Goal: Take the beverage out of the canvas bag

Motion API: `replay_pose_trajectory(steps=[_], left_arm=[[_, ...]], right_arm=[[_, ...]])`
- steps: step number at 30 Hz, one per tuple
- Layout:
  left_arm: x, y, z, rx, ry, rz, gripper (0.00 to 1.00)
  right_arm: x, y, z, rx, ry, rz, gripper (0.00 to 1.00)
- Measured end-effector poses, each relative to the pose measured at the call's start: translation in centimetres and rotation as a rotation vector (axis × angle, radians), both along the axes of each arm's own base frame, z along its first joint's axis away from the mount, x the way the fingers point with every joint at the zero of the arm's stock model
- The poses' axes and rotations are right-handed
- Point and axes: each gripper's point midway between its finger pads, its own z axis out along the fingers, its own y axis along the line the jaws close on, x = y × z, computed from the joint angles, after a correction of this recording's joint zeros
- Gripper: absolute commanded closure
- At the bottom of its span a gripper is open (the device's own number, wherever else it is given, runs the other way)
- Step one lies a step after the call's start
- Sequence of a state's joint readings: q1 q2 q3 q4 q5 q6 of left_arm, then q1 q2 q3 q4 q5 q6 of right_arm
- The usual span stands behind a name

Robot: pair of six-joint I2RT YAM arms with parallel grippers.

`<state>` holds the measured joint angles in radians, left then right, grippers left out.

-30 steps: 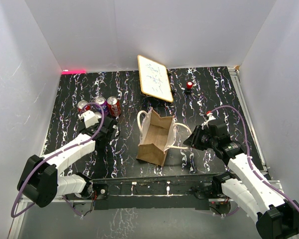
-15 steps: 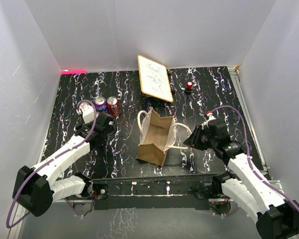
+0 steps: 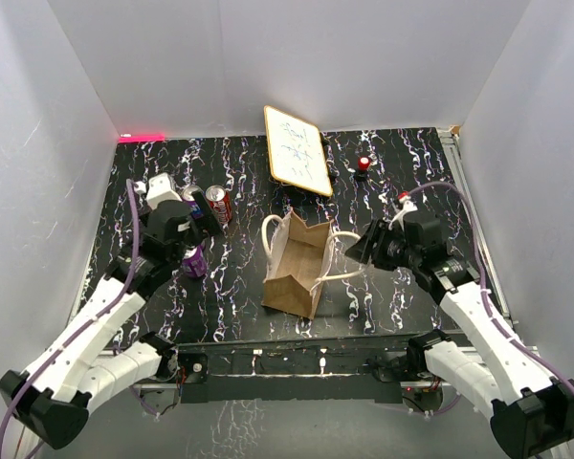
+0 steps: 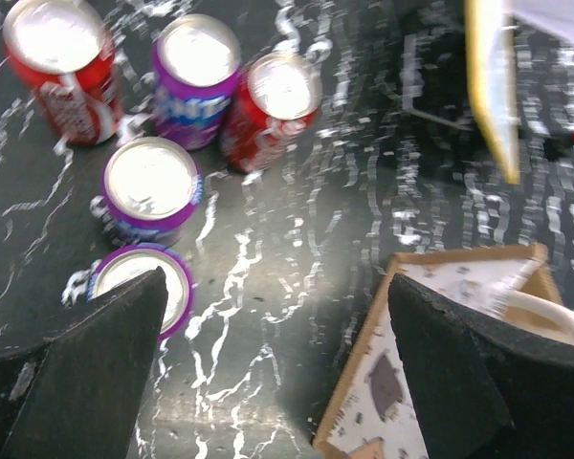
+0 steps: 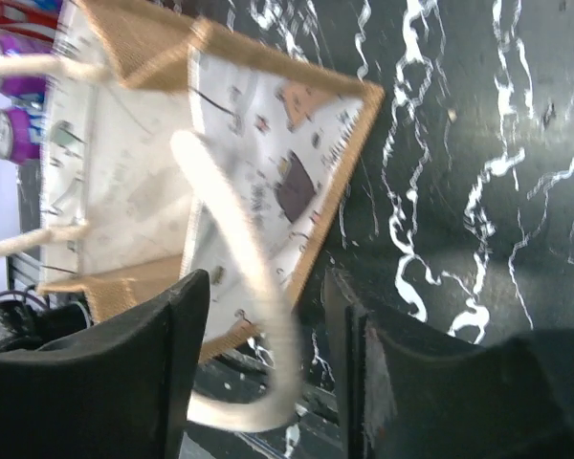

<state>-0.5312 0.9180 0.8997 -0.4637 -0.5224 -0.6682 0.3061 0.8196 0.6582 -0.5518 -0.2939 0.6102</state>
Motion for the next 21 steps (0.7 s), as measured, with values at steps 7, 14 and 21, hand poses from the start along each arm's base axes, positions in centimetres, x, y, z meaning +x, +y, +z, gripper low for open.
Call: replay_pose_trajectory(steps=[7, 14, 21], left_arm=[[-0.6, -1.9, 7.4, -0.042, -0.173, -0.189, 0.03], [-1.8, -1.9, 11.9, -0.016, -0.279, -0.280, 0.03], [-3.1, -1.4, 16.7, 0.028, -0.388, -0.341, 0.03]], right_arm=[[1.9, 0.4, 6.3, 0.016, -0.157, 0.015, 0.02], [1.8, 0.1, 8.9, -0.019, -0.244, 0.054, 0.02], [1.8, -1.3, 17.2, -0.116, -0.466, 0.082, 0.02]])
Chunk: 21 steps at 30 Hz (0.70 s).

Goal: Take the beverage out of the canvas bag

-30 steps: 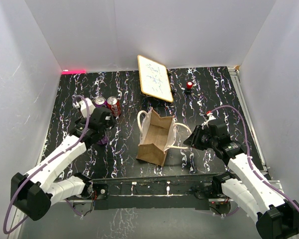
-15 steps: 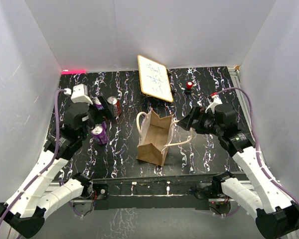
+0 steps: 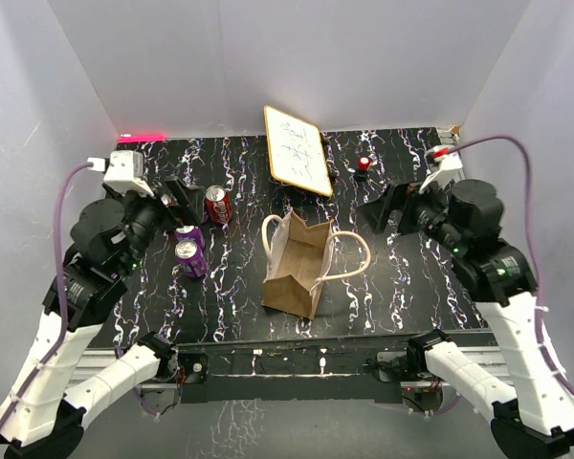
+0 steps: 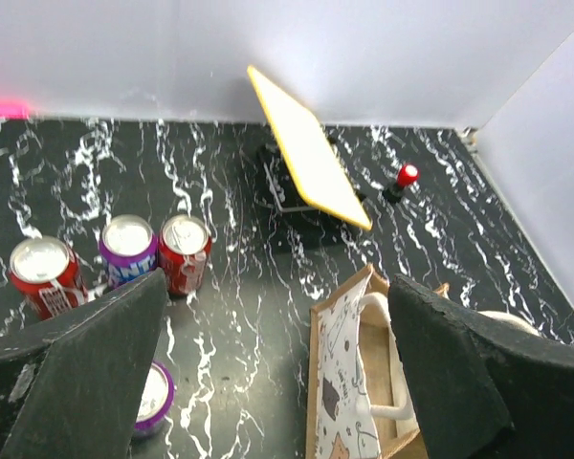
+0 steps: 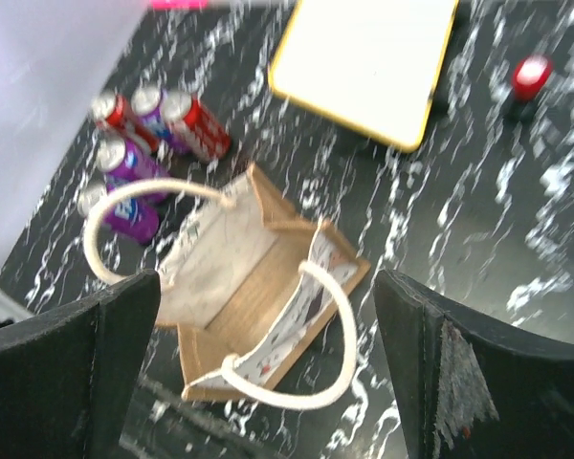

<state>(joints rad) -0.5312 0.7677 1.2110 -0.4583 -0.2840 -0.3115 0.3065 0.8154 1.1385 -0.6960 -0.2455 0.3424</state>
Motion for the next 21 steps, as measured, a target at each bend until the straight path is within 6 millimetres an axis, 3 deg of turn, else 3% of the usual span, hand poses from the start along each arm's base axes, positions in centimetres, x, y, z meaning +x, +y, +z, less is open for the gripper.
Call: replay_pose_trajectory(steps=[5, 11, 15, 21], left_arm=[[-1.1, 0.8, 4.0, 0.002, -0.094, -0.008, 0.03], [-2.7, 1.9, 7.7, -0.014, -0.187, -0.008, 0.03], [-3.9, 2.6, 9.2, -0.022, -0.235, -0.006, 0.03], [-4.8, 3.3, 10.6, -0.020, -0.280, -0.004, 0.03]], right_arm=[[-1.0, -2.2, 8.0, -0.068, -0.222, -0.046, 0.02], [-3.4, -4.3, 14.8, -0.096, -0.411, -0.099, 0.02], [-5.1, -5.1, 17.7, -0.080, -0.494, -0.122, 0.02], [-7.2, -5.7, 19.2, -0.043, -0.562, -0.128, 0.02]])
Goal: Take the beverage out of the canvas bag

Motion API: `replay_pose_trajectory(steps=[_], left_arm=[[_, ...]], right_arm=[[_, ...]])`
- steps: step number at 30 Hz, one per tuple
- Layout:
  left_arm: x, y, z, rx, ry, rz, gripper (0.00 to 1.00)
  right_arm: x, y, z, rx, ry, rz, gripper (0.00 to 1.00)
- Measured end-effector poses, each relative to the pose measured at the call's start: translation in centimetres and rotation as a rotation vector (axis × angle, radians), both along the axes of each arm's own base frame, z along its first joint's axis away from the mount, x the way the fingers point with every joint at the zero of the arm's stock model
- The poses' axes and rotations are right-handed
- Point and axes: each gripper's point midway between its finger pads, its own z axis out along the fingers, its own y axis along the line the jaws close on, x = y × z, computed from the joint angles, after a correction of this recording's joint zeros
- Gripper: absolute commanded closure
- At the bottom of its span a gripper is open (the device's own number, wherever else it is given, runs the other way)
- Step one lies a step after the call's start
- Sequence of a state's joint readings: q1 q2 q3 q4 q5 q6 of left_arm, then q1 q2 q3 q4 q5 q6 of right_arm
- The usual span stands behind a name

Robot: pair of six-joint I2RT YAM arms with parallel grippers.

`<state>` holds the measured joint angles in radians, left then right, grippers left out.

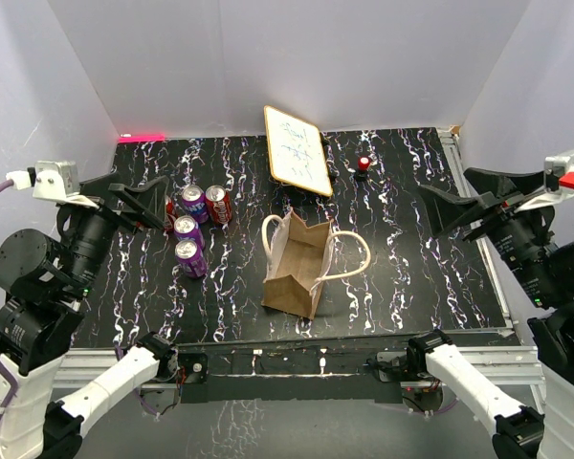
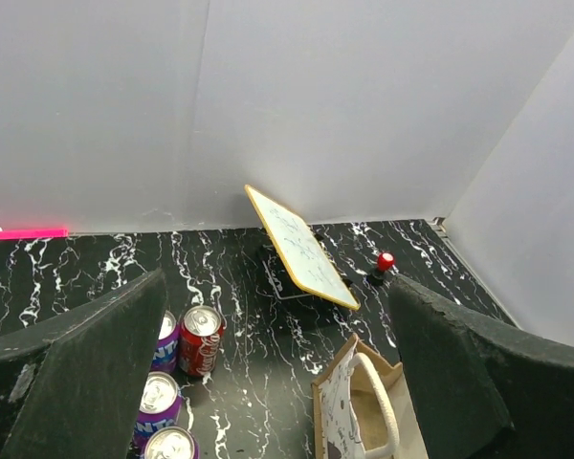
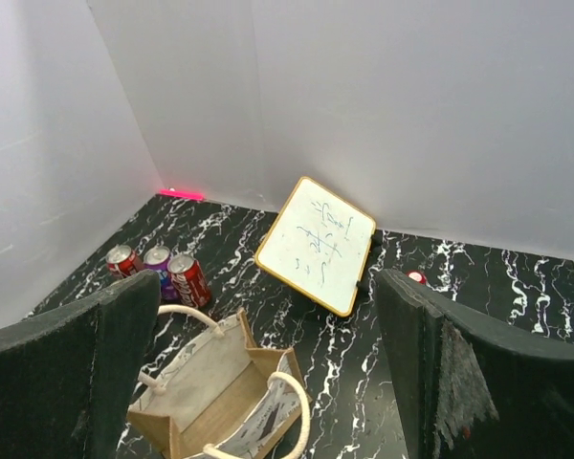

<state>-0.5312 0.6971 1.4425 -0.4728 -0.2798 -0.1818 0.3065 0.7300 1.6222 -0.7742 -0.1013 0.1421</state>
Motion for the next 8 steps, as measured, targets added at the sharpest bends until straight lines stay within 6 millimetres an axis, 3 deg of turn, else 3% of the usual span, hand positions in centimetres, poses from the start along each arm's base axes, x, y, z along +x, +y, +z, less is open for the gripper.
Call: replay_pose_trajectory(steps=[8], left_arm=[[-0.01, 0.07, -0.22, 0.015, 0.006, 0.002, 0.03]], right_arm=[[0.70, -0.92, -0.44, 0.041, 0.015, -0.064, 0.02]])
